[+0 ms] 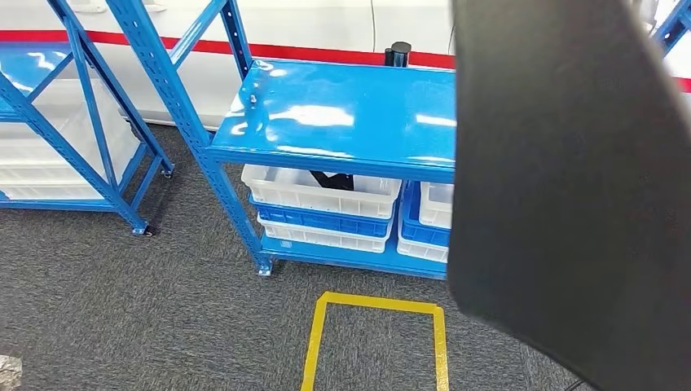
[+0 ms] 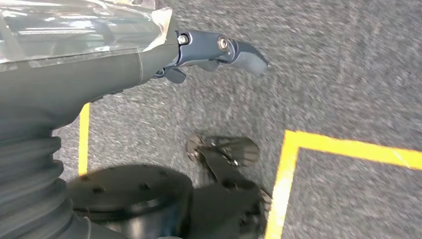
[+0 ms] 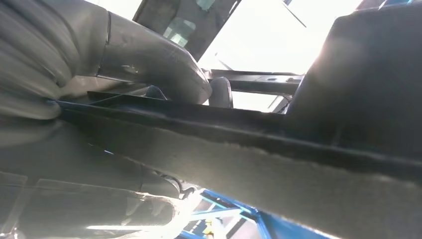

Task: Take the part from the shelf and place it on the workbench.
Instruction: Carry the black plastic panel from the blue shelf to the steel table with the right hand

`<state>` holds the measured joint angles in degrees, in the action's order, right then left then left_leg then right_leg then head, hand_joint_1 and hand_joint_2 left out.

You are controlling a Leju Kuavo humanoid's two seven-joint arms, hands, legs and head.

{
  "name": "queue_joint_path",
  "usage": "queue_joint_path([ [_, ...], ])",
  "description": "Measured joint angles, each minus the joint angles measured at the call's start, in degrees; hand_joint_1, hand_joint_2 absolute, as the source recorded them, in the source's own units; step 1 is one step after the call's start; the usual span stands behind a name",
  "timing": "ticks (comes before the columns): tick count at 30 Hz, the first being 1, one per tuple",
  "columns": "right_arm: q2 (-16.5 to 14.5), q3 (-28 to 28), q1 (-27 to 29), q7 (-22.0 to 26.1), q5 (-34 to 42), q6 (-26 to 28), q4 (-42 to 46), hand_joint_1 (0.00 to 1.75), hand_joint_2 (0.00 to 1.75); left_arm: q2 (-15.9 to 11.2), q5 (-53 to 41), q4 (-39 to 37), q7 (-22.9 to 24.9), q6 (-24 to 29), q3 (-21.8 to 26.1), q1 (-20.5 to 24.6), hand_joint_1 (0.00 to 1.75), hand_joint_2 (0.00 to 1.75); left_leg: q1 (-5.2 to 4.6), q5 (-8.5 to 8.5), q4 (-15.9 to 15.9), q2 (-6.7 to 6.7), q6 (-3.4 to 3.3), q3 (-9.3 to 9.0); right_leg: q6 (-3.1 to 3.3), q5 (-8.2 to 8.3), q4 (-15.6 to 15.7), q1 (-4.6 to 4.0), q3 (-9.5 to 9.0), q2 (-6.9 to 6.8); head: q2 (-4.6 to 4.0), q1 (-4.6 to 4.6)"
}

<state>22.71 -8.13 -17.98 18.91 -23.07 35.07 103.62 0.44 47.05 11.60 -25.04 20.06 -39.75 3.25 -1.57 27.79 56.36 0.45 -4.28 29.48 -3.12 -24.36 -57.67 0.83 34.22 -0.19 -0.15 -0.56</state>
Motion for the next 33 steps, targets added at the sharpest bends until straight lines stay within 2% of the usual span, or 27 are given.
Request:
queue_joint_path([
  [2, 0.25, 0.02, 0.31, -0.02, 0.04, 0.01, 0.05, 1.75, 1.75, 0.03, 0.1, -0.01, -0.05, -0.08, 0.17, -0.05, 0.0, 1.75, 0.24, -1.71, -1.1, -0.34, -0.22, 0.71, 0.14, -2.36, -2.13, -0.08, 1.23, 0.06, 0.0, 0.17],
  [4, 0.41, 0.03, 0.44, -0.02, 0.06, 0.02, 0.05, 1.75, 1.75, 0.13, 0.15, 0.01, -0.07, -0.12, 0.33, -0.05, 0.0, 1.75, 0.42, -3.2, -1.43, -0.55, -0.27, 2.19, 0.62, -7.24, -8.19, -0.02, 3.14, 0.09, 0.0, 0.38],
  [5, 0.44, 0.02, 0.54, -0.02, 0.06, 0.03, 0.05, 1.75, 1.75, 0.22, 0.15, 0.01, -0.07, -0.13, 0.36, -0.04, 0.0, 1.75, 0.45, -3.89, -1.41, -0.64, -0.2, 3.09, 0.5, -9.05, -11.75, 0.12, 3.91, 0.09, 0.0, 0.45],
  [6, 0.46, 0.01, 0.64, -0.02, 0.06, 0.05, 0.05, 1.75, 1.75, 0.32, 0.14, 0.02, -0.07, -0.17, 0.37, -0.05, 0.0, 1.75, 0.51, -4.62, -1.37, -0.73, -0.05, 4.05, -0.02, -9.71, -14.53, 0.28, 4.15, 0.09, 0.0, 0.45],
  [7, 0.48, 0.01, 0.73, -0.02, 0.05, 0.07, 0.05, 1.75, 1.75, 0.4, 0.13, 0.02, -0.07, -0.22, 0.37, -0.04, 0.0, 1.75, 0.64, -5.37, -1.28, -0.83, 0.18, 5.09, -0.92, -9.06, -15.78, 0.48, 3.66, 0.09, 0.0, 0.47],
  [8, 0.5, 0.01, 0.77, -0.02, 0.05, 0.09, 0.05, 1.75, 1.75, 0.48, 0.08, 0.03, -0.07, -0.26, 0.37, -0.03, 0.0, 1.75, 0.85, -6.08, -1.09, -0.92, 0.49, 6.18, -2.01, -7.56, -15.2, 0.72, 2.33, 0.09, 0.0, 0.48],
  [9, 0.5, 0.02, 0.79, -0.02, 0.05, 0.12, 0.05, 1.75, 1.75, 0.51, 0.01, 0.03, -0.07, -0.3, 0.37, -0.02, 0.0, 1.75, 1.1, -6.74, -0.71, -0.98, 0.89, 7.32, -3.06, -5.96, -12.74, 1.04, 0.07, 0.08, 0.0, 0.48],
  [10, 0.49, 0.02, 0.76, -0.02, 0.03, 0.15, 0.06, 1.75, 1.75, 0.45, -0.08, 0.03, -0.07, -0.32, 0.37, 0.01, 0.0, 1.75, 1.24, -7.27, -0.16, -1.01, 1.32, 8.44, -3.81, -5.35, -8.79, 1.3, -2.91, 0.1, 0.0, 0.56],
  [11, 0.48, 0.03, 0.78, -0.02, -0.02, 0.19, 0.13, 1.75, 1.75, 0.45, -0.18, 0.05, -0.07, -0.35, 0.36, 0.04, 0.0, 1.75, 1.29, -7.75, 0.44, -1.0, 1.77, 9.36, -3.78, -5.85, -4.51, 1.31, -5.75, 0.14, 0.0, 0.65],
  [12, 0.46, 0.06, 0.85, -0.03, -0.06, 0.25, 0.21, 1.75, 1.75, 0.4, -0.25, 0.08, -0.09, -0.38, 0.36, 0.06, 0.0, 1.75, 1.25, -8.26, 0.91, -0.98, 2.13, 10.0, -3.41, -6.78, -1.29, 1.27, -7.67, 0.14, 0.0, 0.73],
  [13, 0.45, 0.09, 0.93, -0.03, -0.1, 0.32, 0.29, 1.75, 1.75, 0.37, -0.31, 0.1, -0.11, -0.42, 0.36, 0.06, 0.0, 1.75, 1.13, -8.81, 1.14, -0.94, 2.38, 10.36, -2.81, -7.75, 0.5, 1.07, -8.61, 0.15, 0.0, 0.77],
  [15, 0.4, 0.14, 1.13, -0.04, -0.13, 0.45, 0.39, 1.75, 1.75, 0.32, -0.39, 0.1, -0.16, -0.48, 0.36, -0.05, 0.0, 1.75, 1.2, -9.6, 1.21, -0.87, 2.76, 10.64, -1.49, -7.66, 0.48, 1.08, -7.91, 0.03, 0.0, 0.73],
  [16, 0.37, 0.14, 1.17, -0.04, -0.13, 0.5, 0.4, 1.75, 1.75, 0.29, -0.44, 0.08, -0.15, -0.54, 0.35, -0.15, 0.0, 1.75, 1.33, -8.7, 1.72, -0.85, 3.01, 10.92, -0.78, -7.21, 0.26, 1.17, -7.42, -0.03, 0.0, 0.67],
  [17, 0.33, 0.14, 1.2, -0.04, -0.12, 0.53, 0.45, 1.75, 1.75, 0.26, -0.48, 0.07, -0.14, -0.61, 0.35, -0.22, 0.0, 1.75, 1.47, -6.47, 3.31, -0.83, 3.32, 11.42, 0.03, -6.61, 0.2, 1.29, -6.8, -0.11, 0.0, 0.62],
  [18, 0.31, 0.15, 1.22, -0.04, -0.12, 0.56, 0.54, 1.75, 1.75, 0.25, -0.54, 0.05, -0.13, -0.72, 0.35, -0.24, 0.0, 1.75, 1.62, -3.25, 6.07, -0.79, 3.62, 12.12, 0.76, -5.89, 0.17, 1.31, -6.18, -0.16, 0.0, 0.54],
  [20, 0.25, 0.17, 1.26, -0.04, -0.13, 0.58, 0.74, 1.75, 1.75, 0.26, -0.66, 0.05, -0.12, -0.91, 0.34, -0.18, 0.0, 1.75, 1.75, 2.93, 13.94, -0.68, 4.02, 13.63, 1.51, -4.36, 0.06, 0.99, -4.6, -0.19, 0.0, 0.44],
  [21, 0.19, 0.17, 1.32, -0.04, -0.17, 0.6, 0.8, 1.75, 1.75, 0.27, -0.7, 0.06, -0.12, -0.96, 0.34, -0.13, 0.0, 1.75, 1.78, 4.02, 17.34, -0.63, 4.06, 13.88, 1.58, -3.6, -0.03, 0.83, -3.69, -0.19, 0.0, 0.42],
  [22, 0.12, 0.17, 1.38, -0.04, -0.22, 0.6, 0.83, 1.75, 1.75, 0.28, -0.73, 0.07, -0.12, -0.96, 0.34, -0.1, 0.0, 1.75, 1.8, 3.74, 19.24, -0.6, 4.0, 13.43, 1.55, -2.9, -0.13, 0.69, -2.7, -0.18, 0.0, 0.42],
  [23, 0.05, 0.17, 1.43, -0.04, -0.3, 0.6, 0.85, 1.75, 1.75, 0.3, -0.74, 0.07, -0.11, -0.96, 0.34, -0.07, 0.0, 1.75, 1.8, 2.51, 19.18, -0.58, 3.83, 12.03, 1.47, -2.25, -0.24, 0.57, -1.74, -0.17, 0.0, 0.42],
  [24, 0.01, 0.18, 1.47, -0.04, -0.39, 0.6, 0.88, 1.75, 1.75, 0.32, -0.76, 0.08, -0.11, -0.96, 0.34, -0.02, 0.0, 1.75, 1.8, 1.1, 17.0, -0.53, 3.55, 9.53, 1.35, -1.63, -0.31, 0.47, -0.91, -0.15, 0.0, 0.41],
  [26, -0.02, 0.25, 1.45, -0.04, -0.54, 0.6, 1.07, 1.75, 1.75, 0.28, -0.79, 0.11, -0.11, -0.96, 0.34, 0.22, 0.0, 1.75, 1.66, 0.86, 8.48, -0.23, 2.77, 2.69, 0.91, -0.56, -0.38, 0.3, 0.12, -0.12, 0.0, 0.44],
  [27, -0.03, 0.3, 1.43, -0.04, -0.6, 0.6, 1.19, 1.75, 1.75, 0.26, -0.8, 0.13, -0.11, -0.95, 0.34, 0.39, 0.0, 1.75, 1.48, 1.62, 4.54, -0.07, 2.48, -0.07, 0.57, -0.02, -0.3, 0.27, 0.38, -0.17, 0.0, 0.5],
  [28, -0.05, 0.34, 1.38, -0.03, -0.64, 0.6, 1.29, 1.75, 1.75, 0.25, -0.8, 0.14, -0.11, -0.95, 0.34, 0.53, 0.0, 1.75, 1.23, 2.36, 1.9, 0.07, 2.18, -1.7, 0.16, 0.51, -0.15, 0.32, 0.54, -0.24, 0.0, 0.52],
  [29, -0.09, 0.38, 1.37, -0.03, -0.65, 0.61, 1.34, 1.75, 1.75, 0.23, -0.8, 0.14, -0.11, -0.94, 0.34, 0.61, 0.0, 1.75, 0.92, 2.47, 0.56, 0.1, 1.91, -2.18, -0.33, 1.11, 0.06, 0.39, 0.68, -0.32, 0.0, 0.56],
  [31, -0.14, 0.4, 1.49, -0.02, -0.63, 0.62, 1.36, 1.75, 1.75, 0.25, -0.8, 0.13, -0.09, -0.94, 0.34, 0.59, 0.0, 1.75, 0.75, 1.06, -0.33, -0.1, 1.12, -1.32, -0.97, 1.38, -0.02, 0.5, 1.38, -0.4, 0.0, 0.49],
  [32, -0.16, 0.43, 1.58, -0.02, -0.6, 0.62, 1.36, 1.75, 1.75, 0.22, -0.8, 0.13, -0.07, -0.94, 0.34, 0.58, 0.0, 1.75, 0.77, 0.13, -0.68, -0.26, 0.64, -0.67, -0.86, 0.22, -1.0, 0.44, 2.13, -0.35, 0.0, 0.54],
  [33, -0.15, 0.47, 1.64, -0.02, -0.59, 0.62, 1.36, 1.75, 1.75, 0.21, -0.81, 0.12, -0.05, -0.93, 0.35, 0.58, 0.0, 1.75, 0.86, -0.84, -0.98, -0.44, 0.26, 0.14, -0.5, -1.92, -3.07, 0.33, 3.13, -0.26, 0.0, 0.6],
])
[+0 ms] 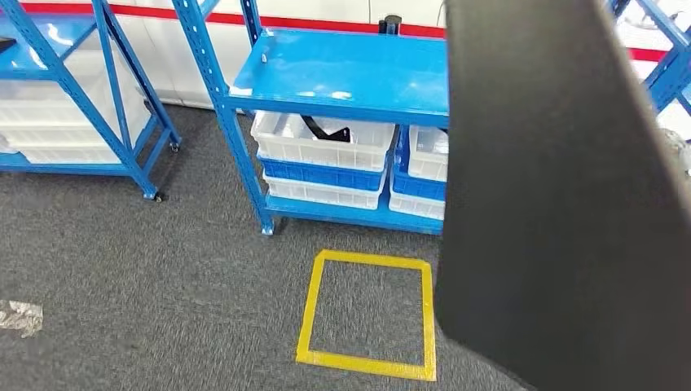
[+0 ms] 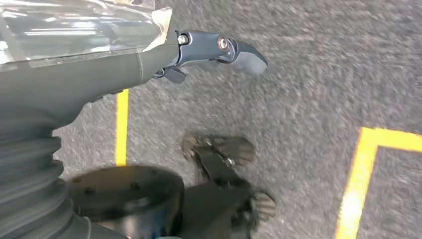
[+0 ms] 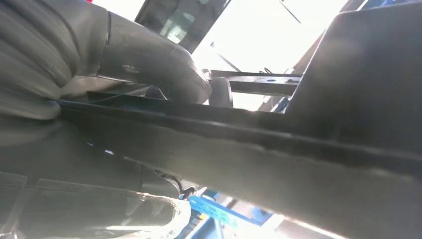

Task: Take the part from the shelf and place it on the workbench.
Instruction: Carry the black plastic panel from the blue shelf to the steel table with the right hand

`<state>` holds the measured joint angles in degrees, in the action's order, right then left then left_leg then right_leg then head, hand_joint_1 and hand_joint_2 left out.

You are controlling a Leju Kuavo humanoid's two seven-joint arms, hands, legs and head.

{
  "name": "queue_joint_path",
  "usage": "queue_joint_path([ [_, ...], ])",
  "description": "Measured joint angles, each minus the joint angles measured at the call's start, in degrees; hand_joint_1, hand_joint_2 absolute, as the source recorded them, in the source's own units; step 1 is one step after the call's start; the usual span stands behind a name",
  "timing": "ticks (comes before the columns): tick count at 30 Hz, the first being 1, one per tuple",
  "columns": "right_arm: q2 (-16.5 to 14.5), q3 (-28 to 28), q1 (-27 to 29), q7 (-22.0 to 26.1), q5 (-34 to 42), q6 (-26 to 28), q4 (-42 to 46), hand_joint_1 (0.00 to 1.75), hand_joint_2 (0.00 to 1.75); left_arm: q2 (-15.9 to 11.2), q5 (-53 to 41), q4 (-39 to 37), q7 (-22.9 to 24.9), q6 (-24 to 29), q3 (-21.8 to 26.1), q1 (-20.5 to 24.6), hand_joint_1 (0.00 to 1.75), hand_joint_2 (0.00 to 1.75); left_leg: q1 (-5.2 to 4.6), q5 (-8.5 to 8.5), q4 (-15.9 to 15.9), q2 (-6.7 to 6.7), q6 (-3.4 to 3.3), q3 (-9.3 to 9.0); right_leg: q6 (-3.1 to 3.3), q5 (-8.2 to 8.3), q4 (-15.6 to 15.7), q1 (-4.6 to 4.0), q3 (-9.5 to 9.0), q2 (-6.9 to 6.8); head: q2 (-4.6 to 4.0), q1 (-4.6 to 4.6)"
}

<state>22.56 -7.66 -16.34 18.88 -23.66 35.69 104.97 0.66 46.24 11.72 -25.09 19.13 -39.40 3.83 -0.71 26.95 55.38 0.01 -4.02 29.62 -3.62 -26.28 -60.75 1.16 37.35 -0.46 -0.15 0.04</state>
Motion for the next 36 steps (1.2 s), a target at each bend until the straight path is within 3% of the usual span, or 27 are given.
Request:
queue_joint_path([
  [2, -0.01, 0.09, 0.08, 0.0, 0.01, 0.0, -0.01, 1.75, 1.75, 0.02, 0.0, 0.01, 0.02, 0.0, 0.0, 0.06, 0.0, 1.75, -0.15, -1.7, 0.07, -0.18, -0.42, 1.97, 0.68, -5.15, -7.01, -0.05, 1.98, 0.18, 0.0, 0.13],
  [3, -0.02, 0.13, 0.13, 0.0, 0.01, 0.0, -0.01, 1.75, 1.75, 0.07, 0.0, 0.01, 0.02, 0.0, 0.0, 0.06, 0.0, 1.75, -0.22, -2.48, 0.14, -0.24, -0.41, 3.02, 0.54, -6.6, -10.58, -0.06, 2.47, 0.22, 0.0, 0.14],
  [4, -0.02, 0.16, 0.18, 0.0, 0.01, 0.0, -0.02, 1.75, 1.75, 0.1, 0.01, 0.01, 0.02, -0.01, -0.01, 0.05, 0.0, 1.75, -0.26, -3.26, 0.22, -0.3, -0.38, 4.09, 0.05, -6.81, -12.96, -0.04, 2.29, 0.23, 0.0, 0.13],
  [5, -0.02, 0.17, 0.21, 0.0, 0.01, 0.0, -0.02, 1.75, 1.75, 0.14, 0.01, 0.02, 0.02, -0.01, -0.01, 0.05, 0.0, 1.75, -0.25, -4.0, 0.35, -0.36, -0.29, 5.15, -0.67, -5.95, -13.52, 0.01, 1.32, 0.23, 0.0, 0.14],
  [7, -0.02, 0.18, 0.16, 0.0, -0.04, 0.0, -0.02, 1.75, 1.75, 0.16, 0.0, 0.02, 0.02, -0.01, -0.01, 0.06, 0.0, 1.75, -0.18, -5.39, 0.83, -0.43, 0.05, 7.17, -1.87, -3.56, -8.77, 0.19, -3.43, 0.22, 0.0, 0.15],
  [8, -0.03, 0.2, 0.08, 0.0, -0.13, 0.0, -0.01, 1.75, 1.75, 0.17, -0.02, 0.02, 0.02, -0.01, -0.01, 0.07, 0.0, 1.75, -0.23, -5.97, 1.23, -0.39, 0.31, 8.07, -1.95, -3.5, -4.15, 0.16, -6.9, 0.21, 0.0, 0.18],
  [10, -0.05, 0.27, 0.04, 0.0, -0.34, -0.01, 0.01, 1.75, 1.75, 0.17, -0.07, 0.03, 0.02, -0.01, -0.01, 0.1, 0.0, 1.75, -0.4, -6.94, 1.84, -0.29, 0.83, 9.15, -1.09, -5.0, 3.26, -0.12, -11.82, 0.32, 0.0, 0.01],
  [12, -0.07, 0.34, 0.09, 0.0, -0.47, -0.02, 0.03, 1.75, 1.75, 0.17, -0.1, 0.04, 0.02, -0.01, -0.01, 0.1, 0.0, 1.75, -0.47, -7.35, 1.97, -0.26, 1.06, 9.4, -0.4, -5.94, 5.29, -0.37, -12.8, 0.43, 0.0, -0.2],
  [14, -0.09, 0.38, 0.11, -0.01, -0.52, -0.03, 0.01, 1.75, 1.75, 0.17, -0.11, 0.04, 0.03, 0.01, -0.01, 0.1, 0.0, 1.75, -0.46, -7.64, 1.9, -0.25, 1.14, 9.42, -0.29, -5.81, 5.09, -0.42, -12.56, 0.42, 0.0, -0.19],
  [15, -0.23, 0.45, 0.15, -0.02, -0.64, -0.05, 0.0, 1.75, 1.75, 0.13, -0.22, 0.03, 0.07, 0.02, -0.02, 0.07, 0.0, 1.75, -0.32, -6.54, 2.67, -0.16, 1.53, 9.86, 0.46, -5.11, 4.91, -0.2, -11.81, 0.32, 0.0, -0.23],
  [18, -0.74, 0.72, 0.37, -0.04, -1.04, -0.09, 0.0, 1.75, 1.75, 0.04, -0.73, 0.02, 0.29, 0.04, -0.05, 0.14, 0.0, 1.75, 0.62, 3.14, 14.56, 0.14, 3.4, 12.71, 2.56, -1.31, 4.44, 0.45, -7.96, 0.02, 0.0, -0.47],
  [19, -0.82, 0.77, 0.5, -0.04, -1.08, -0.09, 0.01, 1.75, 1.75, 0.05, -0.81, 0.04, 0.34, 0.04, -0.06, 0.21, 0.0, 1.75, 0.93, 4.77, 18.49, 0.15, 3.76, 12.94, 2.45, -0.37, 4.35, 0.45, -6.89, 0.03, 0.0, -0.51],
  [20, -0.87, 0.8, 0.63, -0.04, -1.08, -0.09, 0.01, 1.75, 1.75, 0.05, -0.85, 0.07, 0.37, 0.04, -0.07, 0.25, 0.0, 1.75, 1.2, 4.06, 19.66, 0.15, 3.95, 12.18, 2.24, 0.29, 4.22, 0.48, -5.96, 0.03, 0.0, -0.53],
  [21, -0.91, 0.85, 0.73, -0.04, -1.08, -0.09, 0.01, 1.75, 1.75, 0.06, -0.89, 0.12, 0.39, 0.04, -0.07, 0.28, 0.0, 1.75, 1.46, 2.6, 18.63, 0.15, 4.07, 10.34, 1.97, 0.88, 4.05, 0.55, -5.07, 0.04, 0.0, -0.55],
  [22, -0.93, 0.94, 0.77, -0.04, -1.08, -0.09, 0.02, 1.75, 1.75, 0.06, -0.93, 0.2, 0.39, 0.04, -0.07, 0.34, 0.0, 1.75, 1.72, 1.37, 15.58, 0.16, 4.14, 7.46, 1.63, 1.38, 3.81, 0.6, -4.33, 0.05, 0.0, -0.55],
  [24, -0.95, 1.16, 0.72, -0.03, -1.08, -0.12, 0.15, 1.75, 1.75, 0.05, -1.05, 0.39, 0.39, 0.04, -0.07, 0.6, 0.0, 1.75, 1.86, 1.69, 7.01, 0.34, 4.04, 0.99, 0.79, 2.2, 3.38, 0.59, -3.25, 0.02, 0.0, -0.51],
  [25, -0.95, 1.25, 0.63, -0.03, -1.08, -0.16, 0.22, 1.75, 1.75, 0.04, -1.09, 0.45, 0.39, 0.04, -0.07, 0.74, 0.0, 1.75, 1.69, 2.47, 3.91, 0.45, 3.81, -1.0, 0.29, 2.64, 3.32, 0.57, -3.01, -0.05, 0.0, -0.45],
  [26, -0.96, 1.3, 0.57, -0.01, -1.08, -0.21, 0.29, 1.75, 1.75, 0.03, -1.11, 0.48, 0.39, 0.04, -0.07, 0.85, 0.0, 1.75, 1.37, 3.08, 2.28, 0.53, 3.45, -1.79, -0.22, 3.14, 3.41, 0.63, -2.81, -0.14, 0.0, -0.41],
  [28, -0.97, 1.33, 0.59, 0.03, -1.07, -0.26, 0.3, 1.75, 1.75, 0.02, -1.11, 0.48, 0.39, 0.04, -0.07, 0.87, 0.0, 1.75, 0.9, 2.3, 1.75, 0.38, 2.28, -1.07, -1.12, 3.95, 3.55, 0.83, -2.38, -0.24, 0.0, -0.36],
  [29, -0.97, 1.36, 0.69, 0.04, -1.05, -0.28, 0.29, 1.75, 1.75, -0.01, -1.11, 0.48, 0.39, 0.04, -0.07, 0.87, 0.0, 1.75, 0.8, 1.61, 1.64, 0.23, 1.58, -0.46, -1.13, 3.31, 2.96, 0.9, -1.8, -0.19, 0.0, -0.37],
  [30, -0.96, 1.4, 0.79, 0.04, -1.04, -0.34, 0.28, 1.75, 1.75, -0.03, -1.11, 0.48, 0.39, 0.04, -0.07, 0.87, 0.0, 1.75, 0.78, 0.83, 1.47, 0.07, 0.94, 0.29, -0.79, 1.7, 1.34, 0.88, -0.86, -0.13, 0.0, -0.29],
  [32, -0.92, 1.57, 0.96, 0.04, -0.92, -0.51, 0.27, 1.75, 1.75, -0.08, -1.14, 0.48, 0.32, 0.01, -0.08, 0.91, 0.0, 1.75, 0.59, -0.66, 1.36, -0.09, 0.16, 2.16, 0.28, -3.37, -5.26, 0.73, 1.59, 0.04, 0.0, -0.14],
  [33, -0.87, 1.69, 1.11, 0.05, -0.78, -0.6, 0.27, 1.75, 1.75, -0.08, -1.17, 0.48, 0.26, -0.02, -0.09, 0.92, 0.0, 1.75, 0.44, -1.37, 1.37, -0.12, 0.03, 3.16, 0.45, -5.33, -9.21, 0.62, 2.58, 0.11, 0.0, -0.05],
  [34, -0.81, 1.84, 1.33, 0.09, -0.55, -0.67, 0.27, 1.75, 1.75, -0.05, -1.2, 0.48, 0.2, -0.04, -0.11, 0.91, 0.0, 1.75, 0.25, -2.1, 1.39, -0.15, -0.06, 4.13, 0.24, -6.17, -12.32, 0.51, 2.96, 0.16, 0.0, -0.04],
  [35, -0.72, 1.95, 1.59, 0.14, -0.32, -0.72, 0.27, 1.75, 1.75, -0.03, -1.23, 0.48, 0.14, -0.07, -0.13, 0.91, 0.0, 1.75, 0.07, -2.79, 1.42, -0.17, -0.1, 5.05, -0.21, -5.83, -13.88, 0.42, 2.6, 0.18, 0.0, -0.03],
  [36, -0.63, 2.02, 1.83, 0.22, -0.09, -0.75, 0.27, 1.75, 1.75, -0.01, -1.25, 0.48, 0.12, -0.07, -0.16, 0.91, 0.0, 1.75, -0.07, -3.44, 1.45, -0.18, -0.08, 5.85, -0.72, -4.64, -13.43, 0.36, 1.32, 0.19, 0.0, -0.04],
])
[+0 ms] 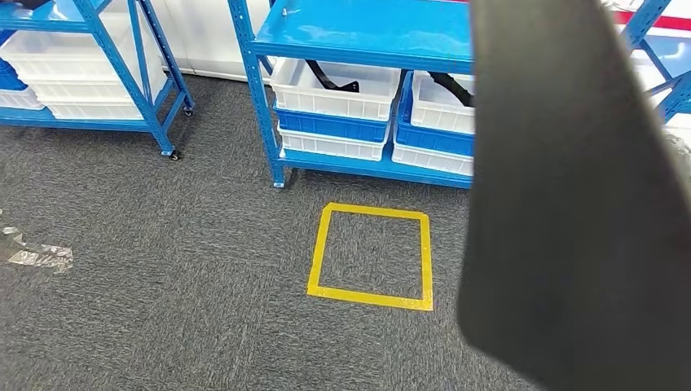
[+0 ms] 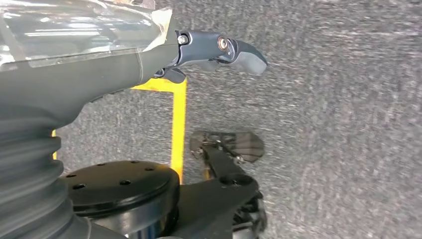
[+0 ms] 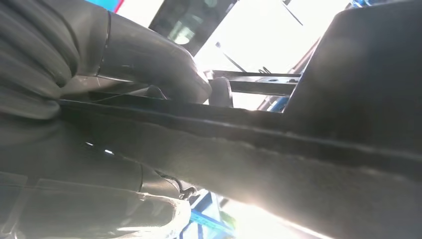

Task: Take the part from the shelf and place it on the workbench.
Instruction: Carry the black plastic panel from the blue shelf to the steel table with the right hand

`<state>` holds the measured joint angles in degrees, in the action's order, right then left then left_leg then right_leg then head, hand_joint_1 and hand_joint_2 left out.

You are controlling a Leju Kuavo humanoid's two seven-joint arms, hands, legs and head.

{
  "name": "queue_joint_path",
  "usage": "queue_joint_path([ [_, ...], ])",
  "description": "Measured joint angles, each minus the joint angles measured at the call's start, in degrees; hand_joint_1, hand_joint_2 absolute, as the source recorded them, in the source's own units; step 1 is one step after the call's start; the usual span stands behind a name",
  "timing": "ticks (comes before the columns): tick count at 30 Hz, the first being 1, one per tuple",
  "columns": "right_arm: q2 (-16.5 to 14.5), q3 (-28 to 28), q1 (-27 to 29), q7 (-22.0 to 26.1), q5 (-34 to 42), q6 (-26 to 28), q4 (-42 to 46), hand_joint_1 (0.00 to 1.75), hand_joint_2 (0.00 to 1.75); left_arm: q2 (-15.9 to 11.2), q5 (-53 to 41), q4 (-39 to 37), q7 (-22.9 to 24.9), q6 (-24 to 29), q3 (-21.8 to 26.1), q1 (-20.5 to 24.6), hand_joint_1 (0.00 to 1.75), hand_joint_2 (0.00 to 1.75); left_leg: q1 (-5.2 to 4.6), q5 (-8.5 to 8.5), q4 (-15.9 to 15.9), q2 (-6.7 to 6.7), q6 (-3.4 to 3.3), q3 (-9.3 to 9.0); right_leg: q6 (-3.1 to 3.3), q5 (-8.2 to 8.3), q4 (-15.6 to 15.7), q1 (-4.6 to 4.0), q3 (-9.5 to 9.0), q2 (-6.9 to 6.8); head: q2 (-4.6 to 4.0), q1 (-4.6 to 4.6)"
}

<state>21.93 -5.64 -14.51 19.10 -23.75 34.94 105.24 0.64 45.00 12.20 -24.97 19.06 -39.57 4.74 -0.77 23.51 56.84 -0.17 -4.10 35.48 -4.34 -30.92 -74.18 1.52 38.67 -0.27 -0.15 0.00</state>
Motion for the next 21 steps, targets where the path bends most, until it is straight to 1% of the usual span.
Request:
queue_joint_path([
  [1, 0.09, 0.06, 0.17, 0.09, 0.21, -0.02, 0.0, 1.75, 1.75, 0.01, -0.01, 0.0, -0.01, 0.0, -0.04, 0.0, 0.0, 1.75, -0.1, -0.63, 0.04, -0.01, 0.09, 0.73, -0.32, 1.32, 2.56, -0.1, -2.36, 0.0, 0.0, -0.01],
  [2, 0.17, 0.1, 0.24, 0.2, 0.38, -0.02, 0.0, 1.75, 1.75, 0.01, -0.02, 0.01, -0.01, 0.0, -0.08, 0.01, 0.0, 1.75, -0.19, -1.19, 0.11, -0.01, 0.25, 1.31, -0.28, 1.93, 6.6, -0.28, -5.5, -0.02, 0.0, -0.01],
  [3, 0.3, 0.17, 0.28, 0.34, 0.59, -0.02, 0.01, 1.75, 1.75, 0.01, -0.04, 0.05, -0.02, 0.0, -0.14, 0.03, 0.0, 1.75, -0.3, -1.7, 0.21, -0.02, 0.46, 1.74, 0.09, 1.65, 11.32, -0.57, -8.82, -0.02, 0.0, -0.05],
  [4, 0.43, 0.26, 0.31, 0.48, 0.81, -0.02, -0.01, 1.75, 1.75, 0.01, -0.07, 0.12, -0.04, 0.0, -0.21, 0.06, 0.0, 1.75, -0.41, -2.19, 0.3, -0.02, 0.7, 2.01, 0.59, 0.89, 15.2, -0.85, -11.3, -0.02, 0.0, -0.09],
  [5, 0.57, 0.37, 0.35, 0.66, 1.09, -0.01, -0.04, 1.75, 1.75, -0.01, -0.17, 0.19, -0.07, -0.01, -0.3, 0.09, 0.0, 1.75, -0.47, -2.61, 0.32, -0.03, 0.96, 2.14, 1.11, 0.07, 17.61, -1.1, -12.68, 0.0, 0.0, -0.13],
  [6, 0.73, 0.47, 0.42, 0.85, 1.41, 0.0, -0.1, 1.75, 1.75, -0.02, -0.3, 0.26, -0.09, -0.03, -0.4, 0.11, 0.0, 1.75, -0.48, -3.0, 0.29, -0.03, 1.23, 2.21, 1.54, -0.26, 18.67, -1.26, -13.05, 0.03, 0.0, -0.18],
  [7, 0.83, 0.55, 0.51, 1.06, 1.74, 0.02, -0.2, 1.75, 1.75, -0.05, -0.44, 0.29, -0.1, -0.07, -0.52, 0.13, 0.0, 1.75, -0.38, -3.2, 0.32, 0.0, 1.55, 2.33, 1.99, -0.02, 18.69, -0.99, -12.74, 0.03, 0.0, -0.19],
  [8, 0.94, 0.62, 0.56, 1.29, 2.09, 0.04, -0.28, 1.75, 1.75, -0.08, -0.56, 0.31, -0.1, -0.1, -0.64, 0.14, 0.0, 1.75, -0.25, -2.65, 0.78, 0.06, 1.94, 2.59, 2.54, 0.36, 18.73, -0.74, -12.55, 0.01, 0.0, -0.19],
  [9, 1.02, 0.65, 0.62, 1.49, 2.37, 0.05, -0.36, 1.75, 1.75, -0.09, -0.64, 0.31, -0.09, -0.12, -0.74, 0.15, 0.0, 1.75, -0.11, -1.22, 2.12, 0.15, 2.35, 3.13, 3.11, 0.78, 18.79, -0.47, -12.32, -0.03, 0.0, -0.27],
  [10, 1.08, 0.67, 0.63, 1.64, 2.66, 0.07, -0.43, 1.75, 1.75, -0.11, -0.7, 0.32, -0.09, -0.13, -0.83, 0.17, 0.0, 1.75, 0.09, 1.11, 4.79, 0.25, 2.78, 4.11, 3.58, 1.23, 18.83, -0.2, -11.98, -0.07, 0.0, -0.34],
  [11, 1.16, 0.69, 0.66, 1.8, 2.99, 0.07, -0.51, 1.75, 1.75, -0.11, -0.77, 0.33, -0.07, -0.14, -0.9, 0.19, 0.0, 1.75, 0.31, 3.88, 8.61, 0.32, 3.2, 5.41, 3.83, 1.62, 18.81, -0.24, -11.65, -0.09, 0.0, -0.41],
  [12, 1.27, 0.72, 0.73, 1.97, 3.37, 0.07, -0.62, 1.75, 1.75, -0.11, -0.87, 0.34, -0.02, -0.17, -0.95, 0.21, 0.0, 1.75, 0.58, 6.17, 12.73, 0.34, 3.58, 6.72, 3.88, 1.99, 18.77, -0.24, -11.3, -0.1, 0.0, -0.48],
  [13, 1.43, 0.73, 0.84, 2.16, 3.81, 0.07, -0.75, 1.75, 1.75, -0.12, -0.96, 0.35, 0.02, -0.23, -1.0, 0.24, 0.0, 1.75, 0.86, 7.49, 16.01, 0.35, 3.9, 7.59, 3.79, 2.33, 18.73, -0.22, -10.96, -0.09, 0.0, -0.48],
  [14, 1.63, 0.75, 1.0, 2.34, 4.27, 0.07, -0.91, 1.75, 1.75, -0.13, -1.05, 0.35, 0.07, -0.29, -1.05, 0.27, 0.0, 1.75, 1.15, 7.57, 17.32, 0.33, 4.16, 7.48, 3.6, 2.62, 18.66, -0.16, -10.7, -0.06, 0.0, -0.48],
  [15, 1.85, 0.75, 1.15, 2.49, 4.67, 0.07, -1.07, 1.75, 1.75, -0.15, -1.13, 0.36, 0.11, -0.36, -1.11, 0.3, 0.0, 1.75, 1.4, 6.61, 16.21, 0.32, 4.33, 6.18, 3.43, 2.81, 18.56, -0.04, -10.45, -0.04, 0.0, -0.48],
  [16, 2.07, 0.75, 1.26, 2.57, 4.96, 0.07, -1.21, 1.75, 1.75, -0.19, -1.17, 0.38, 0.13, -0.41, -1.17, 0.36, 0.0, 1.75, 1.63, 5.02, 12.88, 0.31, 4.45, 3.78, 3.29, 2.92, 18.41, 0.09, -10.29, -0.02, 0.0, -0.49],
  [17, 2.27, 0.75, 1.32, 2.63, 5.15, 0.07, -1.33, 1.75, 1.75, -0.23, -1.21, 0.42, 0.14, -0.44, -1.23, 0.44, 0.0, 1.75, 1.82, 3.76, 8.66, 0.34, 4.53, 1.05, 3.12, 2.94, 18.23, 0.2, -10.12, -0.02, 0.0, -0.5],
  [18, 2.45, 0.77, 1.31, 2.67, 5.24, 0.07, -1.43, 1.75, 1.75, -0.27, -1.22, 0.45, 0.16, -0.46, -1.27, 0.55, 0.0, 1.75, 1.83, 2.9, 4.98, 0.42, 4.48, -1.23, 2.86, 2.95, 18.05, 0.18, -9.88, -0.01, 0.0, -0.51],
  [19, 2.6, 0.78, 1.3, 2.7, 5.27, 0.07, -1.51, 1.75, 1.75, -0.3, -1.22, 0.48, 0.17, -0.47, -1.3, 0.66, 0.0, 1.75, 1.77, 2.55, 2.45, 0.51, 4.35, -2.66, 2.53, 3.03, 17.91, 0.11, -9.65, -0.01, 0.0, -0.51],
  [20, 2.74, 0.82, 1.3, 2.72, 5.3, 0.07, -1.58, 1.75, 1.75, -0.33, -1.22, 0.49, 0.2, -0.48, -1.31, 0.75, 0.0, 1.75, 1.69, 2.71, 1.23, 0.59, 4.15, -3.15, 2.2, 3.06, 17.76, -0.04, -9.34, -0.01, 0.0, -0.5],
  [21, 2.88, 0.87, 1.3, 2.73, 5.31, 0.07, -1.66, 1.75, 1.75, -0.37, -1.23, 0.5, 0.22, -0.48, -1.31, 0.82, 0.0, 1.75, 1.53, 2.67, 0.92, 0.62, 3.91, -3.09, 1.99, 3.15, 17.65, -0.23, -9.06, 0.01, 0.0, -0.46],
])
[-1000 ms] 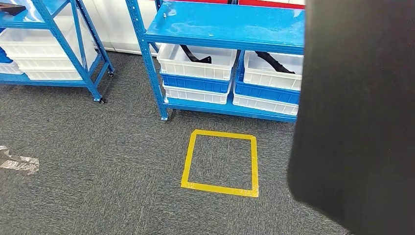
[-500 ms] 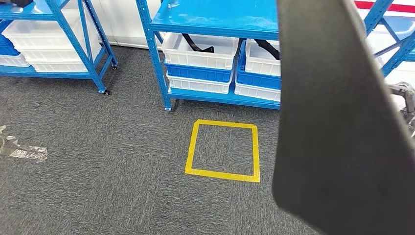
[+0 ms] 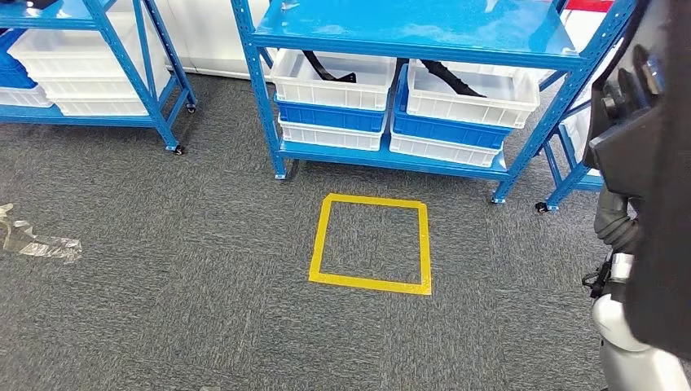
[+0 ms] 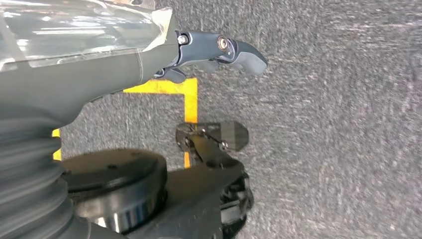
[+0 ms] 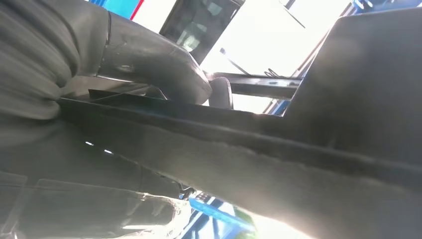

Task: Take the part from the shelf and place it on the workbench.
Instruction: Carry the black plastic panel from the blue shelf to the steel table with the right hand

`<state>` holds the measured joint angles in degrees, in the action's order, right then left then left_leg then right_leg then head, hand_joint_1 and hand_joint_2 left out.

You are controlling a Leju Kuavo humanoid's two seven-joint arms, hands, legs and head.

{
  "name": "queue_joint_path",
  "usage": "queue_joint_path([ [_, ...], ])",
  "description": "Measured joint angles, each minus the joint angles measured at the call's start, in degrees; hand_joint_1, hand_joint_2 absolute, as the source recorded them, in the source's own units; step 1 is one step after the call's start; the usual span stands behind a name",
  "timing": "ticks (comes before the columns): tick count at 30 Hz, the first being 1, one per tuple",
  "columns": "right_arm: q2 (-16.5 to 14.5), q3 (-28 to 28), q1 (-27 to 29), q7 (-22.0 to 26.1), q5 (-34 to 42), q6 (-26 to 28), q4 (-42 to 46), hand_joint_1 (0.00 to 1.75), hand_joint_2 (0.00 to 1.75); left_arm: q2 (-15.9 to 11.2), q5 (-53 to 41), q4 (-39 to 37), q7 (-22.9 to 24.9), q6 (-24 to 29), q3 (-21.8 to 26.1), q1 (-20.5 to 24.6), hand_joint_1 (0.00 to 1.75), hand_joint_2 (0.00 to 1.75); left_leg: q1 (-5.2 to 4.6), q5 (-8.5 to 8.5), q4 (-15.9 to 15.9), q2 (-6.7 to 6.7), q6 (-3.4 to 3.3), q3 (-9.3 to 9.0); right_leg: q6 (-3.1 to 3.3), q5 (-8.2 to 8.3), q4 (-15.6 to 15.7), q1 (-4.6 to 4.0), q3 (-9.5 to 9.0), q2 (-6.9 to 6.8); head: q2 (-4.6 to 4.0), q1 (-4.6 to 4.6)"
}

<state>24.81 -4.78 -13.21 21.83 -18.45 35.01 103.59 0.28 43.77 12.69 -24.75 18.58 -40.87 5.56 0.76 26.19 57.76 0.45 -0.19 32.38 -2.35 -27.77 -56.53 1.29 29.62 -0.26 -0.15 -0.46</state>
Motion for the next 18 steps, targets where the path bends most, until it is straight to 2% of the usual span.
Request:
queue_joint_path([
  [3, 0.37, 0.16, 0.03, 0.02, -0.01, 0.0, -0.25, 1.75, 1.75, -0.1, -0.01, 0.02, 0.03, 0.0, -0.01, 0.11, 0.0, 1.75, -0.47, -0.12, -0.3, 0.0, -0.56, 0.39, -0.19, 0.2, -0.01, -0.02, 0.4, -0.02, 0.0, 0.11],
  [6, 0.51, 0.21, 0.04, 0.04, -0.01, 0.0, -0.46, 1.75, 1.75, -0.14, -0.01, 0.04, 0.03, 0.0, 0.0, 0.19, 0.0, 1.75, -0.83, -0.3, -0.27, 0.01, -1.06, 0.58, -0.71, 0.55, 0.31, 0.26, 0.46, -0.02, 0.0, 0.11],
  [13, 0.59, 0.27, 0.04, 0.62, -0.74, 0.86, -0.8, 1.75, 1.75, -0.17, -0.3, 0.14, 0.03, 0.0, -0.02, 0.33, 0.0, 1.75, -1.15, -0.69, -0.23, -0.01, -1.7, 0.99, -1.6, 1.15, 0.56, 0.53, 0.85, -0.01, 0.0, 0.08],
  [18, 0.59, 0.25, 0.74, 0.27, -2.38, 2.19, -1.22, 1.75, 1.75, -0.19, -0.59, 0.15, 0.0, -0.17, -0.02, 0.34, 0.0, 1.75, -1.12, -0.87, -0.22, -0.03, -1.91, 1.17, -1.83, 1.32, 0.53, 0.52, 1.07, -0.02, 0.0, 0.08],
])
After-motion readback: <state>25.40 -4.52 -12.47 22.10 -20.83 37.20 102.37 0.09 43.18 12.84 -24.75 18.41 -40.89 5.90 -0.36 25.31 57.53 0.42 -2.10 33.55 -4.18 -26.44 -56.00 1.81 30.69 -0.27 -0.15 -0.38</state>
